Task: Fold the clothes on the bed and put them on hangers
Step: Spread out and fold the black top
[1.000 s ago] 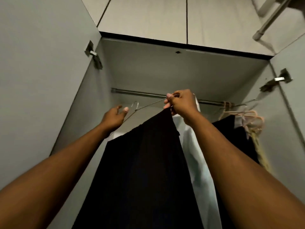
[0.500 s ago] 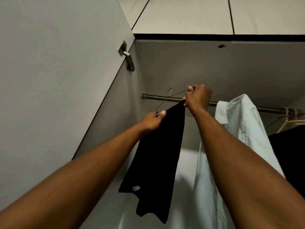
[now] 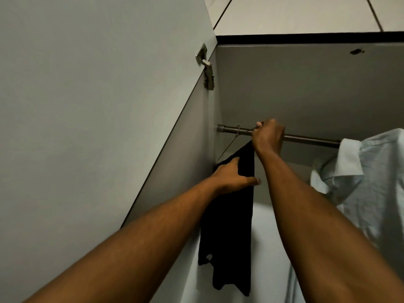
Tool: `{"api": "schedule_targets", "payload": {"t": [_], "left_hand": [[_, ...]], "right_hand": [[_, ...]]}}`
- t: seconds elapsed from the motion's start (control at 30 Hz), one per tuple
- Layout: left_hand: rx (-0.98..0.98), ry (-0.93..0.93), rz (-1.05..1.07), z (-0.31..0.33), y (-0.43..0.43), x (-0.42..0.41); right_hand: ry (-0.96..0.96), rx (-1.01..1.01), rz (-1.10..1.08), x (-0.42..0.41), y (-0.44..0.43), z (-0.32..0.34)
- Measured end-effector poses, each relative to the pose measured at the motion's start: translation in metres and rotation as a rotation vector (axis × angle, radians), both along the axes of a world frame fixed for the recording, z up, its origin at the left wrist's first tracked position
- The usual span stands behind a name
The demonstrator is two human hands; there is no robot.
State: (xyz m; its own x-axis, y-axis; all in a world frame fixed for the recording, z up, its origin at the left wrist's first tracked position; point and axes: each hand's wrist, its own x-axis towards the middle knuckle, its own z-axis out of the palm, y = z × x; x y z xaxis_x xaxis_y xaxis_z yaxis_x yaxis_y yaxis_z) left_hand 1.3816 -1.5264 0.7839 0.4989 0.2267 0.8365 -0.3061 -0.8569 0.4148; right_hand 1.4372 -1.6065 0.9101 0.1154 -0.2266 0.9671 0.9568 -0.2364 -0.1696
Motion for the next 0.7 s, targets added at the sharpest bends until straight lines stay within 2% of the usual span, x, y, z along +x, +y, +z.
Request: {"api": "schedule_targets", "payload": {"t": [0.17, 0.4, 0.6, 0.7], "left_hand": [[-0.083, -0.066, 0.094, -0.013, 0.016, 0.002], [-0.239, -0.248, 0.459, -0.034, 0.023, -0.026], [-0.245, -0.288, 0.511, -0.041, 0.012, -0.047], [-0.257, -0.339, 0.462, -0.047, 0.006, -0.054]], "right_hand": [[-0.047, -0.069, -0.079, -0.031, 0.031, -0.004], [-0.028, -0.19, -0.013, -0.069, 0.062, -0.007], [0.044, -0.319, 0.133, -0.08, 0.073, -0.016], [0.073, -0.213, 0.282, -0.071, 0.059, -0.035]]}}
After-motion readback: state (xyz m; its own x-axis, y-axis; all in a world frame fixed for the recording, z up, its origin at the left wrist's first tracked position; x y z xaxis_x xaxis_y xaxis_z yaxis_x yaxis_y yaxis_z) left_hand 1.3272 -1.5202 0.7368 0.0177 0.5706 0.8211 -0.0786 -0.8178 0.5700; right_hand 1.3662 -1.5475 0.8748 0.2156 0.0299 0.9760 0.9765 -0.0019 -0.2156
